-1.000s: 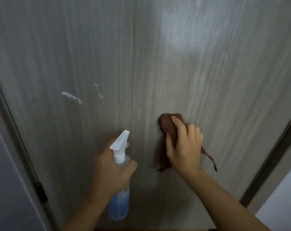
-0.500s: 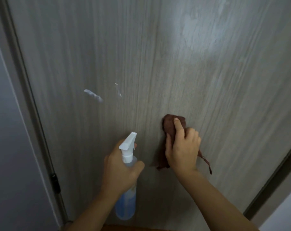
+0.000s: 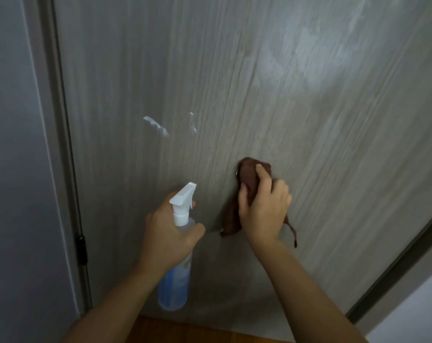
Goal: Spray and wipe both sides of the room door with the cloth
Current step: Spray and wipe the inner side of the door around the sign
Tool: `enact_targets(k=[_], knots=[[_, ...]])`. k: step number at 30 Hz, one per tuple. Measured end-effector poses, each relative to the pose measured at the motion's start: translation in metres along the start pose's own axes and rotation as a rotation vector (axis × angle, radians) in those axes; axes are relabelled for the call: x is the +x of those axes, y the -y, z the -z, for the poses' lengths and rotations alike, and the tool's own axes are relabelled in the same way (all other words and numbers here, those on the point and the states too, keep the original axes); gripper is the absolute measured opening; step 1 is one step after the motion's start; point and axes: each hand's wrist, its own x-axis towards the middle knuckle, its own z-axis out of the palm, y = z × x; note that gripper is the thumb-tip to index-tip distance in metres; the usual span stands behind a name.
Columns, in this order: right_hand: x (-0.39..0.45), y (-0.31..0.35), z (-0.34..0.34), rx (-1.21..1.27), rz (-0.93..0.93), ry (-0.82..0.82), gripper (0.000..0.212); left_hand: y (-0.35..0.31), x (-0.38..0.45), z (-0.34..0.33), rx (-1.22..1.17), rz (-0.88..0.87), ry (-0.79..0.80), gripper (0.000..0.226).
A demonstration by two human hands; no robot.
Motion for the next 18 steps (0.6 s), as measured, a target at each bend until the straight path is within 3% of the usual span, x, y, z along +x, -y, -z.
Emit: enact_targets(k=[2,6,8,10,15,18], knots=[[-0.004,0.007,-0.011,-0.046,0.024,-0.009,0.054,-0.002,0.005,0.002,0.014,0.006,0.012,0.032],[-0.073,0.011,-0.028,-0.155,0.446,0.158,0.067,-0.008,0.003,0.000,-0.009,0.039,-0.024,0.034],[-0.074,0.005,-0.025,-0.129,0.540,0.186,0.070,-0.008,0.002,0.000,-0.029,0.031,-0.027,0.035],[-0.047,0.002,-0.011,-0.090,0.503,0.131,0.063,-0.008,0.003,0.003,-0.034,0.024,-0.029,0.033],[0.048,-0.004,0.019,-0.030,0.051,-0.125,0.051,-0.008,0.005,0.009,-0.041,0.028,-0.078,0.034],[0.048,0.000,0.012,-0.062,0.109,-0.106,0.049,-0.010,0.006,0.010,-0.049,0.013,-0.092,0.033]])
